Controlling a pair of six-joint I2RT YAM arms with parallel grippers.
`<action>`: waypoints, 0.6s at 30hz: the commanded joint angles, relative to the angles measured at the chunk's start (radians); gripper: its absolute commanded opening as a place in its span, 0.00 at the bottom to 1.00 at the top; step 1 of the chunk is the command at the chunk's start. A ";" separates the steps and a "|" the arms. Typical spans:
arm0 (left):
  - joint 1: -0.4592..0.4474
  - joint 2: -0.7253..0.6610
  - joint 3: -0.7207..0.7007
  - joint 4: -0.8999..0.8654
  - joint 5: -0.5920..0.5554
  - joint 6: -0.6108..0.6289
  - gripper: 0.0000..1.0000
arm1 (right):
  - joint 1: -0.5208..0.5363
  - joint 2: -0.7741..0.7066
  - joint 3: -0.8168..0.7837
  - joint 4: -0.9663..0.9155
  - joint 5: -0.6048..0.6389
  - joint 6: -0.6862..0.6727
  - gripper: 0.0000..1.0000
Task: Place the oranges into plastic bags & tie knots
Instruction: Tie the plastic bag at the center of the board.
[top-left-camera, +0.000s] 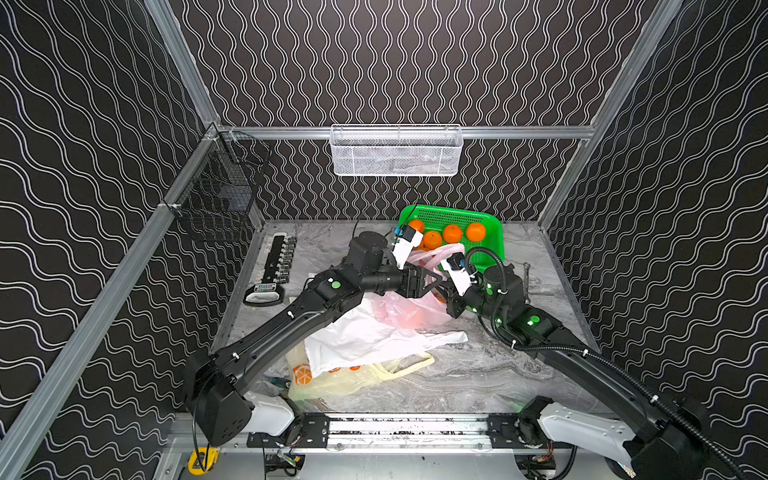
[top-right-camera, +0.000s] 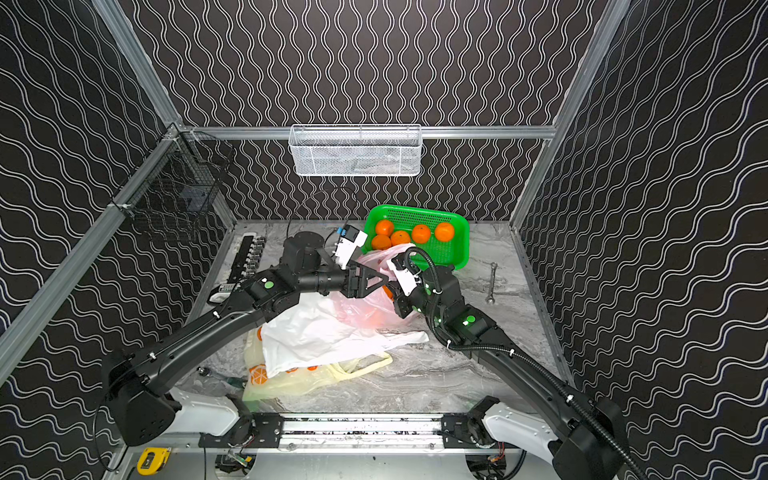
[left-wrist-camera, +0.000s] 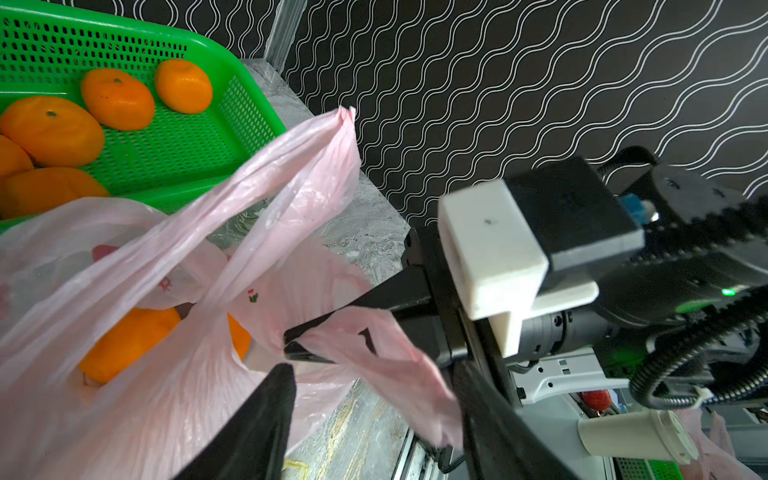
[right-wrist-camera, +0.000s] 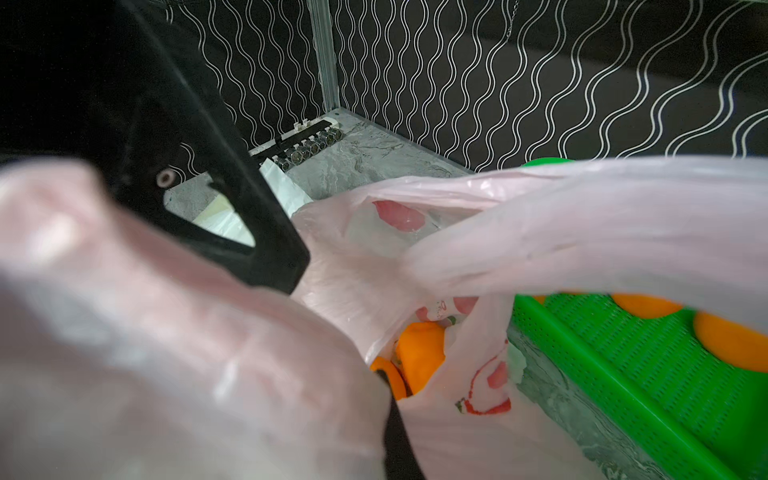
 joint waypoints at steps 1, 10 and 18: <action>-0.012 0.006 0.020 -0.041 -0.054 0.037 0.52 | -0.001 0.004 0.014 0.027 -0.008 0.005 0.00; -0.024 0.022 0.052 -0.082 -0.084 0.046 0.14 | 0.000 0.011 0.012 0.033 -0.010 0.014 0.00; -0.024 0.040 0.095 -0.180 -0.134 0.111 0.00 | -0.001 -0.089 -0.018 0.016 0.046 0.080 0.76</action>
